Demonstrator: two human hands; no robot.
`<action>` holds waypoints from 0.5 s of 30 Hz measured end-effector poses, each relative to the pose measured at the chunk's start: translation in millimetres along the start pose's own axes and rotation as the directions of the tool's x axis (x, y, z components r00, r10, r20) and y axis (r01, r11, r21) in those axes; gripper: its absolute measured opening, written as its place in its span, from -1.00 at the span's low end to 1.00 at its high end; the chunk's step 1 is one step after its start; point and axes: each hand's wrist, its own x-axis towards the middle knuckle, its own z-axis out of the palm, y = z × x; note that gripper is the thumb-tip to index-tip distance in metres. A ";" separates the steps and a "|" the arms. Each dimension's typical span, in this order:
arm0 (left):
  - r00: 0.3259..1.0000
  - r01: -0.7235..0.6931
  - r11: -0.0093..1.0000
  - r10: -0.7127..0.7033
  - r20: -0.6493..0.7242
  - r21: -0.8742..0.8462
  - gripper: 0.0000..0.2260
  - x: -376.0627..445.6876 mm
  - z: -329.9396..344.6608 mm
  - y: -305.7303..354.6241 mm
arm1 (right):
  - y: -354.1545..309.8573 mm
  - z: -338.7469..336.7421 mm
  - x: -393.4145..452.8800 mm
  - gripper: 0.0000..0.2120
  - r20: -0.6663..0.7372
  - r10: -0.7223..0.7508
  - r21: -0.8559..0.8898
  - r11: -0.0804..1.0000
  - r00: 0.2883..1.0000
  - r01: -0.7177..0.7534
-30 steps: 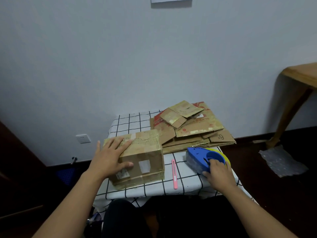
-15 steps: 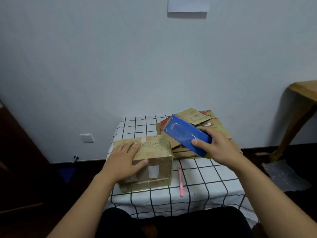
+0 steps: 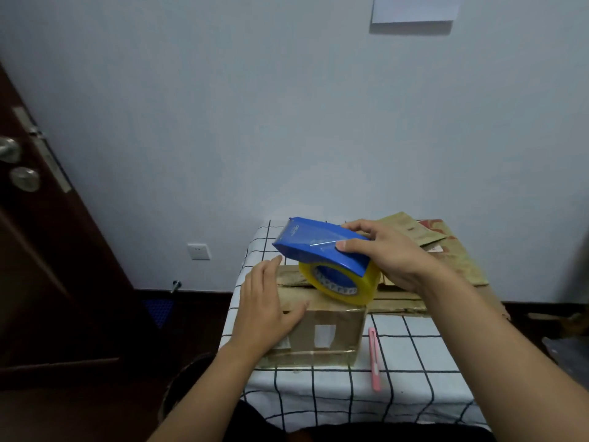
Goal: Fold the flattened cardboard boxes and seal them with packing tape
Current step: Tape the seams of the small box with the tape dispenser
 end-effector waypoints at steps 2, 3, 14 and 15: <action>0.991 -0.067 0.996 0.061 -0.117 -0.053 -0.32 -1.7 0.0 4.6 | 2.0 2.3 3.9 -0.76 0.001 0.016 -0.009 1.000 1.000 -0.016; 0.979 -0.101 0.992 0.086 -0.183 -0.078 -0.36 0.3 -1.4 9.4 | 1.4 2.4 4.5 -0.78 -0.003 0.015 -0.004 1.000 1.000 -0.015; 0.994 -0.065 0.989 0.053 -0.097 -0.130 -0.70 73.7 -24.4 63.7 | 3.2 -2.1 12.1 -0.70 0.005 -0.001 -0.002 1.000 1.000 0.001; 0.994 -0.069 0.988 0.057 -0.089 -0.141 -0.73 75.6 -24.0 62.1 | 3.6 -3.0 13.2 -0.71 0.013 -0.003 0.005 1.000 1.000 0.003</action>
